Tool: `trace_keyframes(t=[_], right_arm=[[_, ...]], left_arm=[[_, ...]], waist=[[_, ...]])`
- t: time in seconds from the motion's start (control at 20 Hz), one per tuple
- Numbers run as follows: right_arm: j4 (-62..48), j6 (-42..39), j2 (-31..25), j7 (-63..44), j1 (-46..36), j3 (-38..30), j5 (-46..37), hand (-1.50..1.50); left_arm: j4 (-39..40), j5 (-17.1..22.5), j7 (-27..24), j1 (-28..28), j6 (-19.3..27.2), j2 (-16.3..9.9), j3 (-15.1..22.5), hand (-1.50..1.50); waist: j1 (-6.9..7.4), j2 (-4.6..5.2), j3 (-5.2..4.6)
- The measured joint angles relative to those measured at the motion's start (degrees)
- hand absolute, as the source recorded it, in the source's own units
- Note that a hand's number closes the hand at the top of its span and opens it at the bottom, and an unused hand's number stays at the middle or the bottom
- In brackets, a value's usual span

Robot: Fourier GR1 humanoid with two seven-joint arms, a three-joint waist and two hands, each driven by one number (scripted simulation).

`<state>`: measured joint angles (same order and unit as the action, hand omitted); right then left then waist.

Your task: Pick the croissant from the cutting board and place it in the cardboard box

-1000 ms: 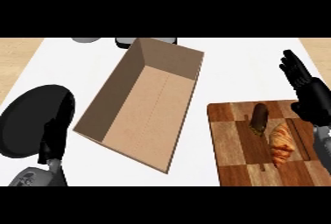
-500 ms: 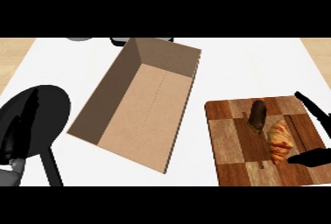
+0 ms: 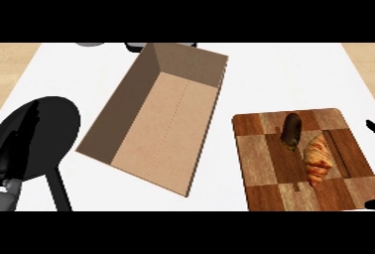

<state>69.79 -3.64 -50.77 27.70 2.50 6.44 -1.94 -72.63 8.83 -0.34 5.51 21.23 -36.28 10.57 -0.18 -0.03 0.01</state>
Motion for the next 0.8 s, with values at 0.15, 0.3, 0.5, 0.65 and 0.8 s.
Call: trace_keyframes(t=[0.15, 0.3, 0.5, 0.65, 0.8], right_arm=[[0.0, -1.4, -4.6, -3.1, -2.0, 2.0, -5.3, -1.5], [1.5, -5.2, -8.2, -7.4, -4.3, 4.4, -9.1, -1.5], [3.4, -12.1, -9.8, -15.3, -9.7, 8.8, -13.3, -1.5], [4.0, -17.5, -9.4, -21.2, -13.7, 12.3, -16.5, -1.5], [3.8, -22.0, -6.8, -25.7, -16.7, 14.7, -18.8, -1.5]], left_arm=[[-0.7, -0.6, 1.1, 0.7, -0.1, 0.0, 0.2, 0.0], [-0.4, -1.0, 1.7, 1.6, -0.3, 0.0, -0.1, 0.0], [-0.5, -1.7, 1.9, 2.1, -0.7, 0.7, 0.1, 0.0], [-0.6, -2.1, 2.6, 2.7, -0.8, 0.9, 0.0, 0.0], [-1.4, -2.4, 3.4, 2.4, -1.3, 0.8, -0.7, 0.0]], waist=[[0.62, 0.08, -0.04], [0.81, 0.13, -0.07], [1.51, 0.23, -0.09], [1.8, 0.27, -0.08], [1.58, 0.21, -0.06]])
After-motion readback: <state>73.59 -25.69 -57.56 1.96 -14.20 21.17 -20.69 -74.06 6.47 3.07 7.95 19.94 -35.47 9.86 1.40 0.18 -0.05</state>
